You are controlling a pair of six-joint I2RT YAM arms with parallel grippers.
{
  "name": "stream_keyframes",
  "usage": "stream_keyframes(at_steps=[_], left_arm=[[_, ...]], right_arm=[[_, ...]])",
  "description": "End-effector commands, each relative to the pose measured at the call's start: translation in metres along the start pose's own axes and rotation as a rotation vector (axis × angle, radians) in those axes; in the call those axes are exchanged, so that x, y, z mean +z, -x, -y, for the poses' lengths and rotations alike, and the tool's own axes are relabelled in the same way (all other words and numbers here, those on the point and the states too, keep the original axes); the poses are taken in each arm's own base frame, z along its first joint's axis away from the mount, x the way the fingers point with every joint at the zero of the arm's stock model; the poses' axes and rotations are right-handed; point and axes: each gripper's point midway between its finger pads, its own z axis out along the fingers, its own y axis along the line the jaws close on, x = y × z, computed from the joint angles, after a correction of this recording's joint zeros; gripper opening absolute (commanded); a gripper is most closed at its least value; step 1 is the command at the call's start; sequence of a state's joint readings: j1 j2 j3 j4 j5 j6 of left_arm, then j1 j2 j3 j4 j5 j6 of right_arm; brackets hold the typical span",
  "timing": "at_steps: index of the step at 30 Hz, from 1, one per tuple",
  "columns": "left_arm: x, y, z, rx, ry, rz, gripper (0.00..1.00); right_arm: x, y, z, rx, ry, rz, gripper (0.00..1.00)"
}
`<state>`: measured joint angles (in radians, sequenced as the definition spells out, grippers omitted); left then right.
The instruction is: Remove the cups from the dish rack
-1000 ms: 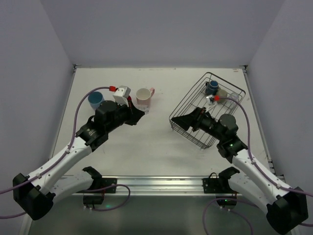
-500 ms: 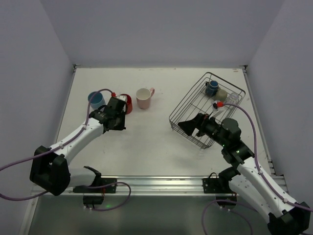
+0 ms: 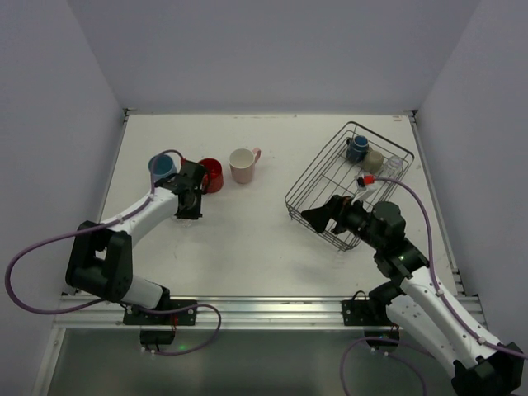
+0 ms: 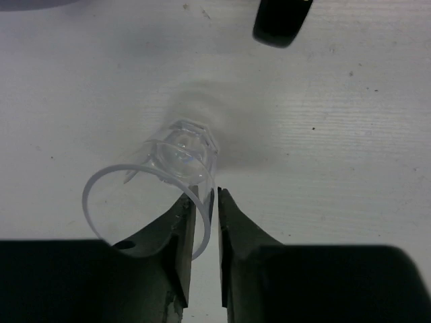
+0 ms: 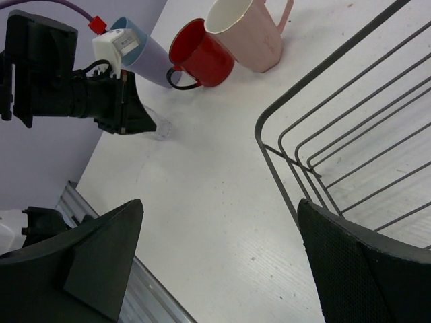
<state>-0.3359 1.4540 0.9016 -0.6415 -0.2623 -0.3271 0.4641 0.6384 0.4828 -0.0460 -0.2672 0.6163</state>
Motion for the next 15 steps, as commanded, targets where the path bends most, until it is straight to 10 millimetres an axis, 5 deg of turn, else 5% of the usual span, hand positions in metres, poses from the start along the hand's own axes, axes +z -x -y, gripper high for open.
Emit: stream_keyframes(at_steps=[1,9,15], left_arm=[[0.006,0.013,-0.009,-0.014,0.015,0.035,0.25],[-0.023,0.04,-0.01,-0.059,-0.024,0.149,0.7],[-0.096,0.094,-0.007,-0.111,-0.135,0.405,0.86]], right_arm=[[0.0,0.004,0.004,-0.024,-0.018,0.024,0.99],[0.004,0.009,0.008,-0.022,-0.055,0.024,0.99],[0.001,0.022,0.012,-0.012,-0.109,0.06,0.99]])
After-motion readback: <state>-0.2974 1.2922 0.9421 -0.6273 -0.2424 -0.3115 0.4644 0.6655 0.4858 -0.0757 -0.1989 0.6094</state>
